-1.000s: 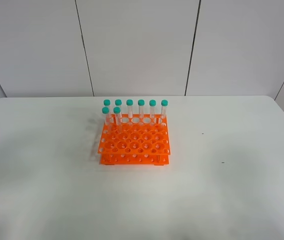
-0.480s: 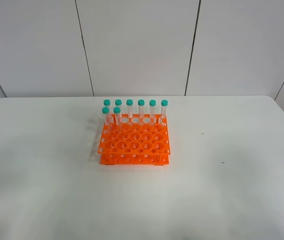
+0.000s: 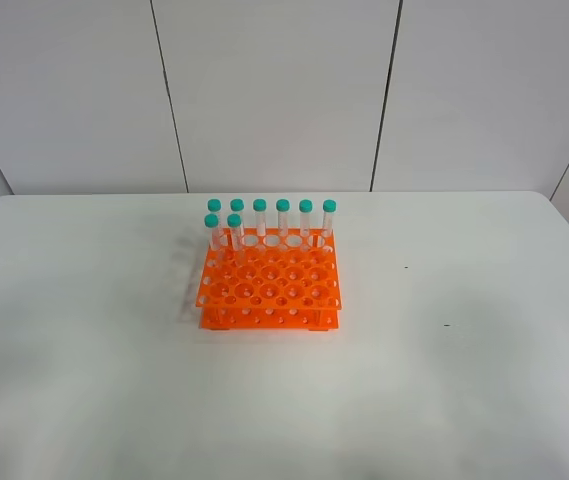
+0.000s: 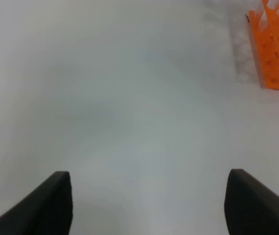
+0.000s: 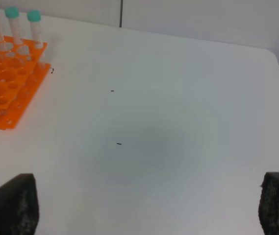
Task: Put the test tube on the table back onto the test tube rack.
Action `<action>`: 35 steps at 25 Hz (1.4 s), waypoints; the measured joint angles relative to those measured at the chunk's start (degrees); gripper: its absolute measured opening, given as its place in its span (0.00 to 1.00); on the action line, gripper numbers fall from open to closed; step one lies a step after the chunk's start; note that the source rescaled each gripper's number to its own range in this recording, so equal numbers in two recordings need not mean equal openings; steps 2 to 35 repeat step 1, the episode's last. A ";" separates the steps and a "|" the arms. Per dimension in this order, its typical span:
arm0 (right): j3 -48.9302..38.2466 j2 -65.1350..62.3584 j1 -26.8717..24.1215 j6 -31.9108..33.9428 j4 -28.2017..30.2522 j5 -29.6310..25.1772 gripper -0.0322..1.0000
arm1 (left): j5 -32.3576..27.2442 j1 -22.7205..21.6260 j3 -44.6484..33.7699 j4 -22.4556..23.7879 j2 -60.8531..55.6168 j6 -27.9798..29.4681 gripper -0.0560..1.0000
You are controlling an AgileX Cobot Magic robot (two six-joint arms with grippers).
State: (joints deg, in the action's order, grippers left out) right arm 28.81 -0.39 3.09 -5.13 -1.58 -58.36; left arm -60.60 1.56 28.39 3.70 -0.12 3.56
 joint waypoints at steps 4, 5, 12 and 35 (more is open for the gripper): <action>0.00 0.00 0.00 0.00 0.00 0.00 1.00 | 0.00 0.00 0.00 0.00 0.00 0.00 0.97; 0.00 0.00 0.00 0.00 0.00 0.00 1.00 | 0.00 0.00 0.00 0.00 0.00 0.00 0.97; 0.00 0.00 0.00 0.00 0.00 0.00 1.00 | 0.00 0.00 0.00 0.00 0.00 0.00 0.97; 0.00 0.00 0.00 0.00 0.00 0.00 1.00 | 0.00 0.00 0.00 0.00 0.00 0.00 0.97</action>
